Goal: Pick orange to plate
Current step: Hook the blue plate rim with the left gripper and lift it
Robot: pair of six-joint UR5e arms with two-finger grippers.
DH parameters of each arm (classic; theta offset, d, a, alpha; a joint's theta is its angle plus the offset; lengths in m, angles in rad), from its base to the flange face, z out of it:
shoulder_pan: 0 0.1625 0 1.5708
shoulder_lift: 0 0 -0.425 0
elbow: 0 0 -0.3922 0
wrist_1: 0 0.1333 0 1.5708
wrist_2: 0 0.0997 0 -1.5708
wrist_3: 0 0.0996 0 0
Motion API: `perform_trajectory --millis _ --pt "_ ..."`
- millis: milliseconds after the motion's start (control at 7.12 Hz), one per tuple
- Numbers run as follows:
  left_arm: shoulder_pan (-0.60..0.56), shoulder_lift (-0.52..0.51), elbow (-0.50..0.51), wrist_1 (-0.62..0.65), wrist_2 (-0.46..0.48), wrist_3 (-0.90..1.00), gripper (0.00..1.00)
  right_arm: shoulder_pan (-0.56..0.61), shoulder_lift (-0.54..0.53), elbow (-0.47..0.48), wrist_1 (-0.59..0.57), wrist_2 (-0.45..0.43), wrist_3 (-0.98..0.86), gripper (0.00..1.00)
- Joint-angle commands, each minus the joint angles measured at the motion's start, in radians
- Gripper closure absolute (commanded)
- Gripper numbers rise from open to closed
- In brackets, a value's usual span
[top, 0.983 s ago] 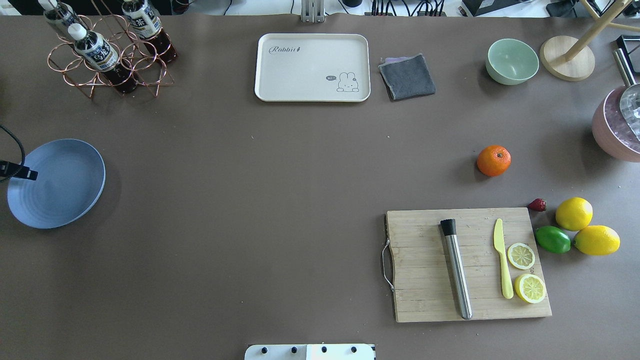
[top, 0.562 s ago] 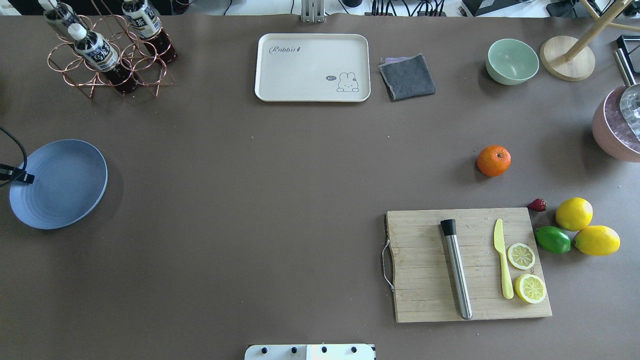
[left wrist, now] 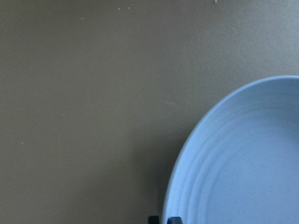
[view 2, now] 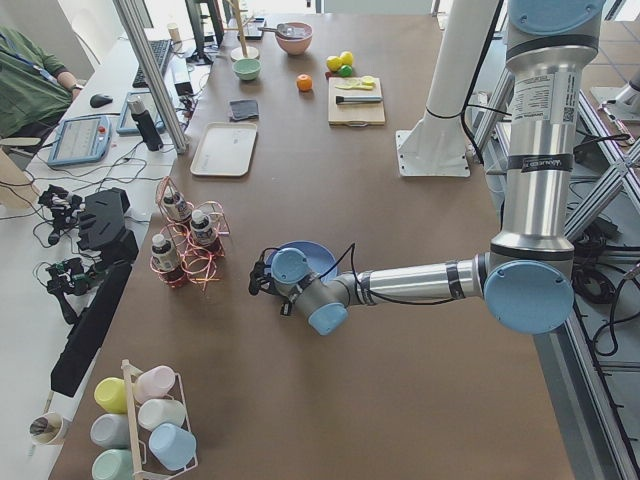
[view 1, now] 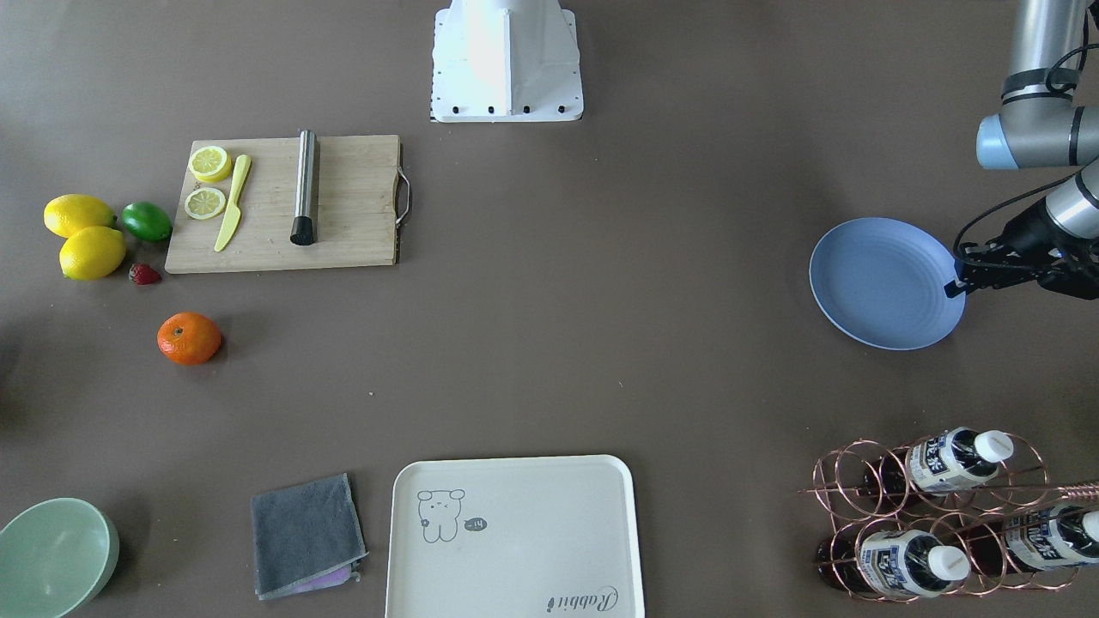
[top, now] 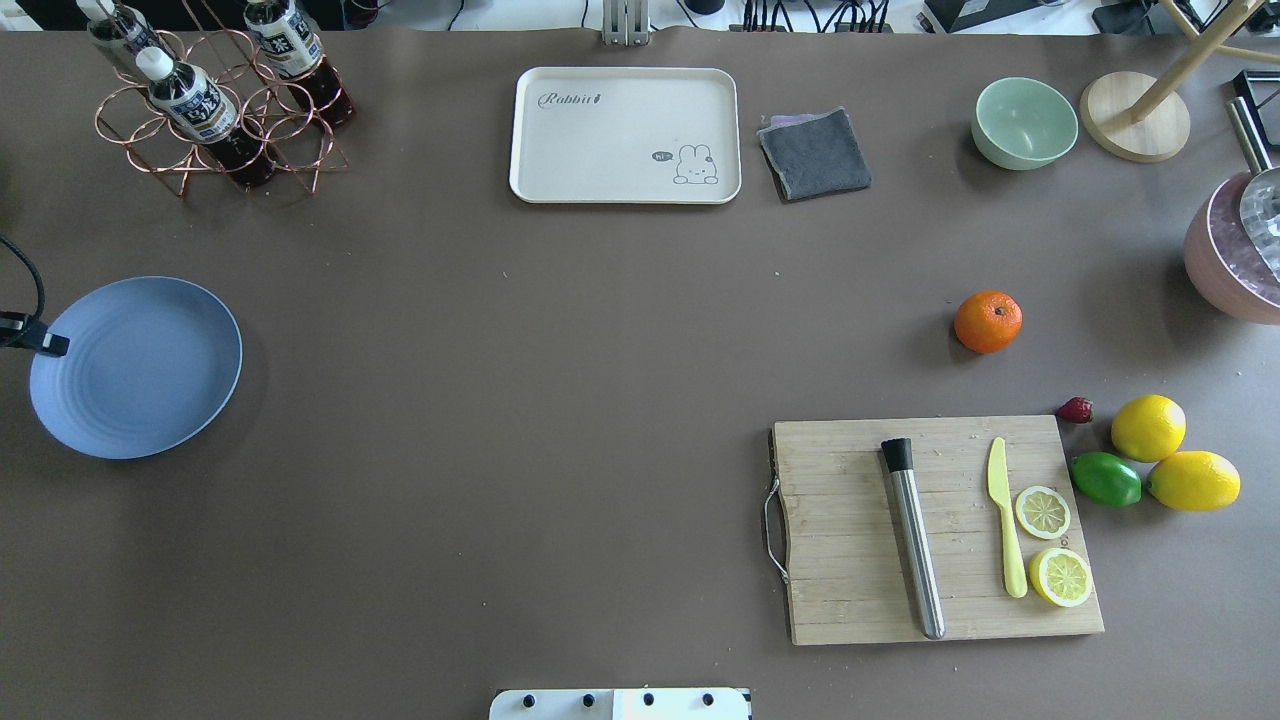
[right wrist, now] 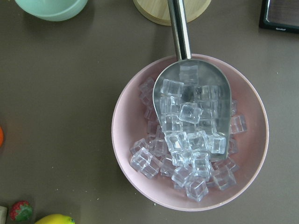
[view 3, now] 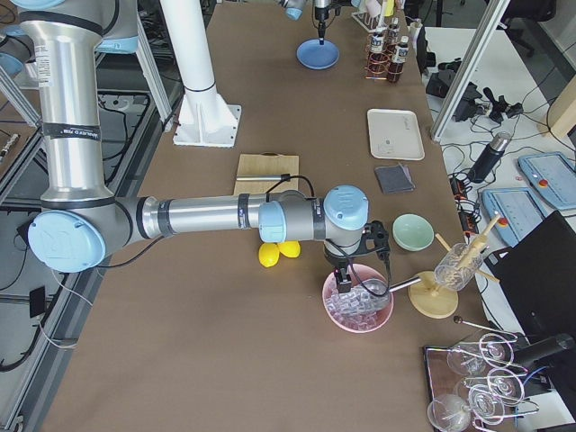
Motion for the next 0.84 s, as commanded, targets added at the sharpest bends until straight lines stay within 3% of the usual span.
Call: perform_trajectory --millis 0,281,702 --pt "-0.047 -0.066 -0.064 0.062 -0.103 -0.131 1.0 -0.021 0.059 -0.004 -0.001 0.006 0.042 0.0" --pt "-0.006 -0.135 -0.162 0.112 -0.097 -0.339 1.0 -0.081 0.11 0.015 0.002 0.014 0.173 0.0" --pt "0.247 -0.157 -0.325 0.113 0.125 -0.662 1.0 -0.313 0.145 0.029 0.235 -0.039 0.518 0.0"
